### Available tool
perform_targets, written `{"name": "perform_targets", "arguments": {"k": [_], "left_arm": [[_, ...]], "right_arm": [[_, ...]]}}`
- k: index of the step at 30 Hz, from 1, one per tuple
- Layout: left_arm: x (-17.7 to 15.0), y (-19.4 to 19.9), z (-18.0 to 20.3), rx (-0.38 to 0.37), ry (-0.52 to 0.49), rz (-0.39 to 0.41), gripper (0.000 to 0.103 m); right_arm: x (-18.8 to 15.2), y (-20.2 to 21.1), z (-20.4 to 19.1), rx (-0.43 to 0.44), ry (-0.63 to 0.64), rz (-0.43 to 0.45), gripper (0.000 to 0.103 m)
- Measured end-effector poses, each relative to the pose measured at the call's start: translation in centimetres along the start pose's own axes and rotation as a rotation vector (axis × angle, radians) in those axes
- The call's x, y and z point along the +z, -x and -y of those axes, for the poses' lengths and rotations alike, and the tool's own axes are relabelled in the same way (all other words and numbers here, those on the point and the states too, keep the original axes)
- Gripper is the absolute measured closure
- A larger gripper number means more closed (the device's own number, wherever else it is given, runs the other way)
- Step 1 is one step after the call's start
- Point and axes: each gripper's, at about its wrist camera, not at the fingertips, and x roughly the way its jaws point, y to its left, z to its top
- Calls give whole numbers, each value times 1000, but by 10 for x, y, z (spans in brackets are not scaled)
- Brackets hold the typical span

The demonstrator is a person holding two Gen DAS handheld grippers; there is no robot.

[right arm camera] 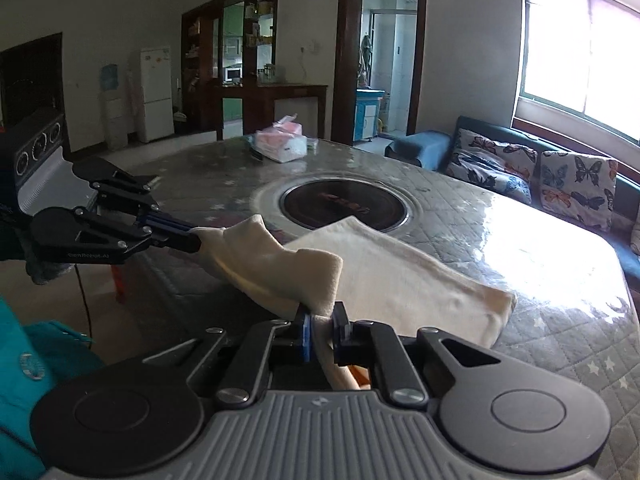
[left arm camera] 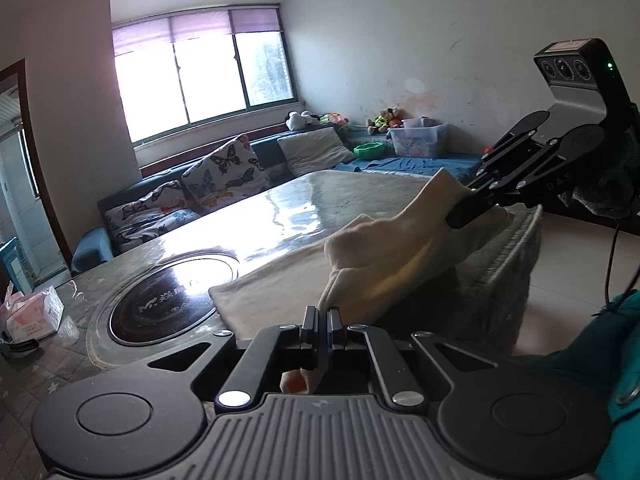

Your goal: Fold clothes

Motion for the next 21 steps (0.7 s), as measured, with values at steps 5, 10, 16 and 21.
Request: {"name": "perform_targets", "arguments": {"k": [5, 10, 16, 21], "left_arm": [[7, -6, -3, 16, 6, 15, 99], [22, -30, -21, 46, 26, 34, 99], [44, -81, -53, 78, 54, 23, 99], [56, -141, -77, 98, 84, -34, 99]], "right_arm": [[1, 3, -1, -7, -14, -2, 94], [15, -6, 13, -33, -11, 16, 94], [41, -34, 47, -67, -19, 23, 94], [57, -78, 86, -96, -37, -5, 94]]}}
